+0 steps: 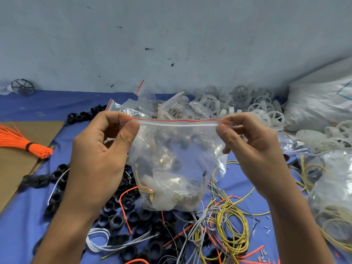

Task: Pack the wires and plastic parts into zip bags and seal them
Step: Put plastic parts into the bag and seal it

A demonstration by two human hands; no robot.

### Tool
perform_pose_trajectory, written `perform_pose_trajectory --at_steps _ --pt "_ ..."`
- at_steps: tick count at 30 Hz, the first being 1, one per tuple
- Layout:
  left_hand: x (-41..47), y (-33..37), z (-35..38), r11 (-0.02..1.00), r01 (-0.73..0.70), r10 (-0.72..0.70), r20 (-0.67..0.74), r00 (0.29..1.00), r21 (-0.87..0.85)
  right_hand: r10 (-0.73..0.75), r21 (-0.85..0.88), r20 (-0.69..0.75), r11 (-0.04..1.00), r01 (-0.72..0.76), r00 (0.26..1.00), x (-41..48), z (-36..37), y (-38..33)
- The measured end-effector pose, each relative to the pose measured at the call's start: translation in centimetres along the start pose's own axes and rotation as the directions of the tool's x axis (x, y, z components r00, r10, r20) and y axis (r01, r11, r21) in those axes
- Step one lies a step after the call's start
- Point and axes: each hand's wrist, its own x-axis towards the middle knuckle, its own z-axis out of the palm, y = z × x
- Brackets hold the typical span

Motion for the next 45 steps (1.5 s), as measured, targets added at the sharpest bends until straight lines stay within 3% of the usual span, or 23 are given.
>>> perform_pose_trajectory --at_steps 11,15,17,22,26,33,45 --pt "0.0 0.7 -0.3 0.999 -0.003 0.002 0.02 1.0 0.034 -0.061 0.007 -0.044 0.998 0.062 0.997 -0.2 -0.1 -0.3" --pt "-0.1 0.9 -0.3 1.0 0.018 -0.019 0.026 0.999 0.025 0.013 0.216 -0.007 0.976 -0.012 1.0 -0.3 0.5 -0.5" --pt "-0.2 1.2 -0.3 0.995 -0.01 0.009 0.009 1.0 0.104 0.027 0.292 0.027 0.956 -0.034 0.999 -0.4 0.9 -0.9" --pt "-0.7 2.9 -0.3 0.899 -0.198 0.2 0.036 0.979 0.391 -0.033 0.236 0.086 0.972 0.012 0.996 -1.2 2.5 -1.5" --pt "-1.6 4.5 0.9 0.859 -0.326 0.286 0.158 0.945 0.395 -0.087 0.146 0.118 0.987 0.069 0.989 -2.0 4.0 -2.2" --pt "-1.9 4.8 1.4 0.905 -0.241 0.184 0.188 0.965 0.351 -0.116 0.094 0.137 0.99 0.104 0.984 -2.4 4.5 -2.6" --pt "-2.0 4.5 1.9 0.896 -0.236 0.148 0.25 0.957 0.375 -0.102 0.08 0.169 0.993 0.089 0.98 -2.6 4.4 -2.9"
